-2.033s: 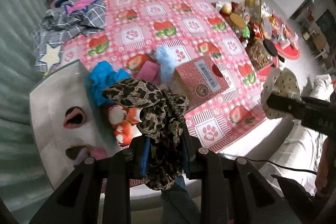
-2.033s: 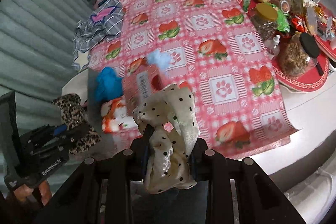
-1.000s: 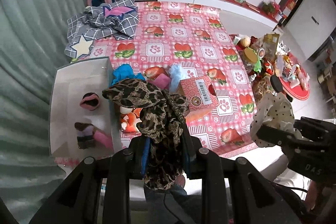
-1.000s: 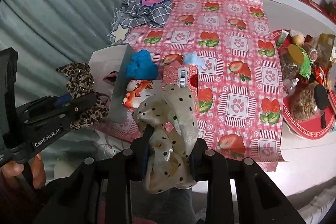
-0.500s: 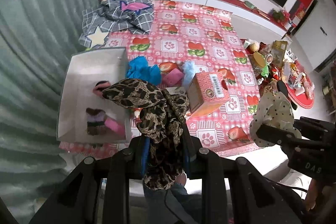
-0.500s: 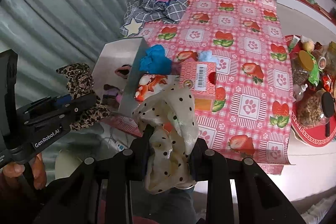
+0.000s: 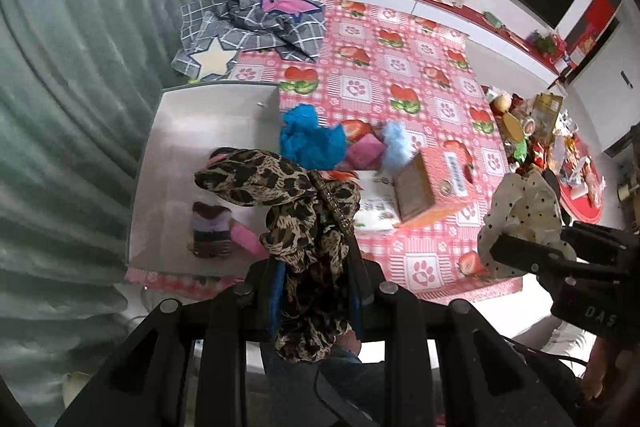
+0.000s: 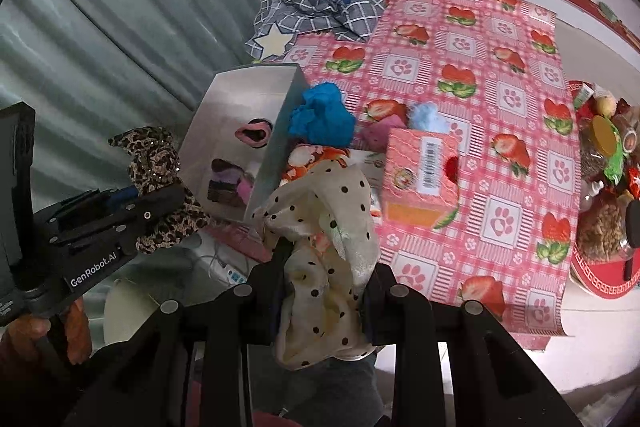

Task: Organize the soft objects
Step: 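Carry the leopard-print and polka-dot cloths in both grippers over the white box, then lower both grippers into the box and open them to release the cloths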

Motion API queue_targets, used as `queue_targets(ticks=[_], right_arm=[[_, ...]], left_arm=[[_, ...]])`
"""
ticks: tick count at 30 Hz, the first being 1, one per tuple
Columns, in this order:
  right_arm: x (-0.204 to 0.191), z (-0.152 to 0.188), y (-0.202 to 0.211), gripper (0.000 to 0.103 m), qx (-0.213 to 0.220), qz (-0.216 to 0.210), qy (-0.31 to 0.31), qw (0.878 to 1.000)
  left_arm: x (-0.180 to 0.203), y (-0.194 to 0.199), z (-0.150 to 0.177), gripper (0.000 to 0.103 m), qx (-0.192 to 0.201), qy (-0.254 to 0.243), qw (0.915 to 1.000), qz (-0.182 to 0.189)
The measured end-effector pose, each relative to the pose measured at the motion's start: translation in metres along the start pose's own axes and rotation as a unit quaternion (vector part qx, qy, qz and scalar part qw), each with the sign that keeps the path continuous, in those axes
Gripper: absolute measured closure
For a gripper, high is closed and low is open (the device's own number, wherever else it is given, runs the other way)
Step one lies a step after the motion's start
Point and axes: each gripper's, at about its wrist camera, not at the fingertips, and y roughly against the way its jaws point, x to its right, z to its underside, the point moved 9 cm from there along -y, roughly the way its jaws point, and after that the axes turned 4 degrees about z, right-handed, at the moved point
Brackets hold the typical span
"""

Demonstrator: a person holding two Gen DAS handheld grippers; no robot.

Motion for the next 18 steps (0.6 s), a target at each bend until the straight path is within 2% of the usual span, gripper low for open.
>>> queue_targets(ticks=[9,18], right_arm=[[-0.033,-0.039,-0.026,0.073,-0.003,0.014,0.018,1.0],[-0.067,-0.063,-0.055,0.073,-0.028,0.02,0.037,0.999]], left_arm=[[-0.052,-0.009,-0.034,0.075,0.01,0.01,0.9999,0.009],[-0.098,-0.015,-0.049,0.075,0.009,0.038,0.9992,0.013]])
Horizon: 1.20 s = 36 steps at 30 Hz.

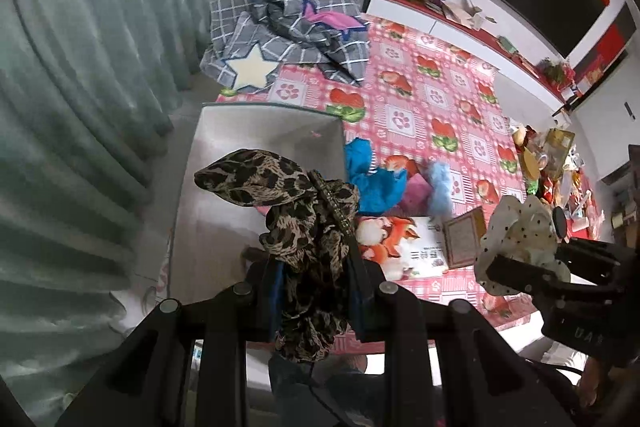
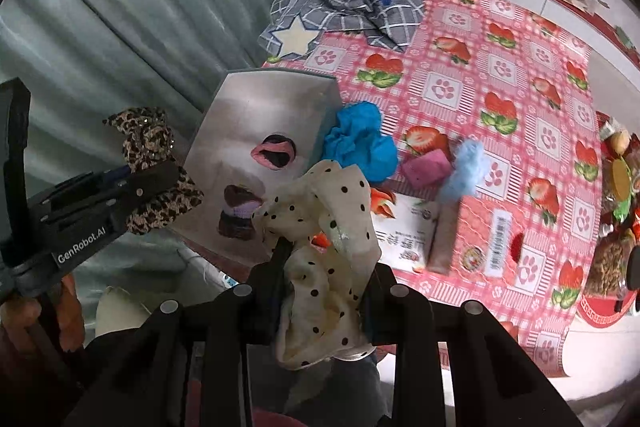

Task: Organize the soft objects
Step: 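Lower both grippers into the box and open them to release the cloths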

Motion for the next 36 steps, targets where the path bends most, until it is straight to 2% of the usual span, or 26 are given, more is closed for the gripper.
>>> queue_targets(ticks=[8,14,27,36], right_arm=[[-0.026,-0.01,-0.028,0.072,-0.036,-0.006,0.014,0.999],[-0.041,-0.019,-0.046,0.073,-0.058,-0.007,0.024,0.998],[-0.052,-0.05,-0.09,0.072,-0.097,-0.006,0.014,0.995],[-0.06,-0.066,-0.109,0.072,-0.11,-0.001,0.023,0.994]], left_arm=[[-0.038,-0.015,0.003,0.075,-0.028,0.026,0.9993,0.0],[-0.056,-0.029,0.001,0.075,-0.044,0.024,0.9987,-0.005],[-0.061,-0.08,-0.007,0.075,-0.102,0.009,0.9947,-0.002],[-0.065,-0.099,-0.011,0.074,-0.119,0.011,0.9928,0.005]])
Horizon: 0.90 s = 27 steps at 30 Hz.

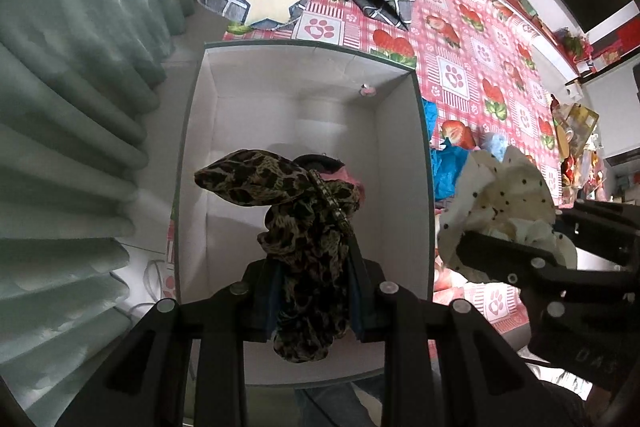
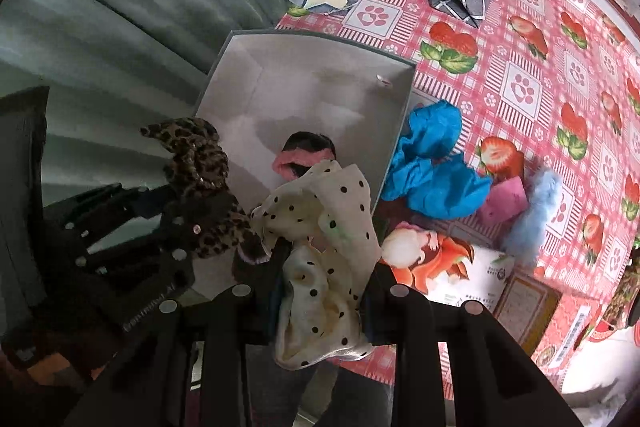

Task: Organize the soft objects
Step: 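Lower both grippers into the box and open them to release the cloths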

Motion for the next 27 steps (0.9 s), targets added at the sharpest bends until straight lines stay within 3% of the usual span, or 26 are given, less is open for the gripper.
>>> queue_targets(ticks=[13,16,17,18,19,20,22,25,26,27], right_arm=[[-0.013,-0.027,-0.009,0.072,0.003,-0.006,-0.004,1.0],[-0.014,-0.029,-0.01,0.072,0.001,-0.012,-0.01,1.0],[-0.015,-0.031,-0.01,0.072,0.002,-0.017,-0.011,1.0],[-0.016,-0.032,-0.01,0.069,0.004,-0.019,-0.012,1.0],[-0.016,-0.033,-0.01,0.065,0.005,-0.021,-0.013,1.0],[-0.017,-0.034,-0.008,0.052,0.009,-0.023,-0.013,1.0],[-0.018,-0.038,-0.005,0.05,0.016,-0.027,-0.016,0.999],[-0.017,-0.041,-0.003,0.043,0.019,-0.032,-0.026,0.999],[-0.015,-0.041,-0.002,0.025,0.021,-0.032,-0.033,0.999],[-0.013,-0.041,-0.001,0.008,0.025,-0.031,-0.041,0.998]], left_arm=[[-0.006,-0.008,0.002,0.069,-0.014,-0.009,0.9998,0.006],[-0.003,-0.004,0.0,0.045,-0.005,-0.019,0.9997,0.012],[-0.001,-0.001,-0.001,0.028,0.002,-0.023,0.9997,0.012],[0.0,0.002,-0.001,0.02,0.01,-0.027,0.9995,0.015],[0.002,0.004,-0.002,0.02,0.014,-0.029,0.9993,0.018],[0.003,0.006,-0.002,0.02,0.016,-0.033,0.9991,0.022],[0.005,0.009,-0.003,0.019,0.021,-0.037,0.9987,0.028],[0.004,0.013,-0.005,0.007,0.033,-0.031,0.9984,0.033],[0.004,0.014,-0.006,0.001,0.035,-0.029,0.9984,0.034],[0.003,0.016,-0.006,0.0,0.038,-0.027,0.9982,0.037]])
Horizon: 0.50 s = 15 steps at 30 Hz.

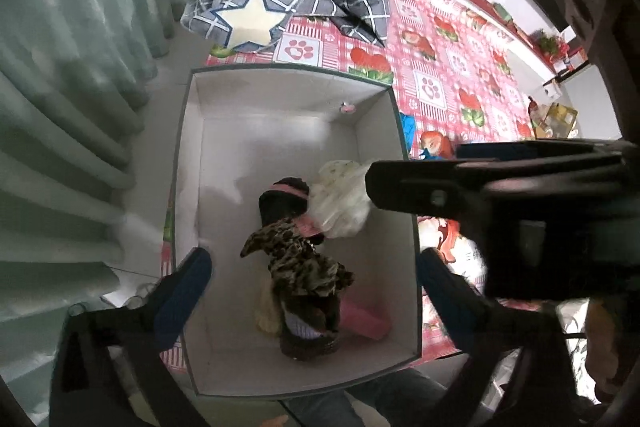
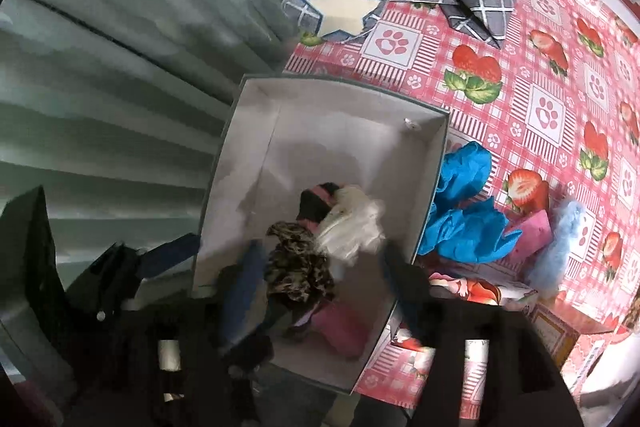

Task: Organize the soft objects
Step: 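Lower both grippers into the box and open them to release the cloths, then move both grippers back to the remaining soft items on the tablecloth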

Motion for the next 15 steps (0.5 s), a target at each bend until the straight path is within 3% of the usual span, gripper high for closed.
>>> queue_targets(ticks=[8,15], right_arm=[[0.045,0.021,0.039,0.005,0.006,0.0,-0.079,0.997],[0.14,0.062,0.109,0.005,0.027,0.011,-0.182,0.983]], left_arm=[[0.02,0.005,-0.005,0.0,0.0,-0.01,0.9997,0.024],[0.084,0.002,-0.013,0.0,-0.006,-0.076,0.9962,0.042]])
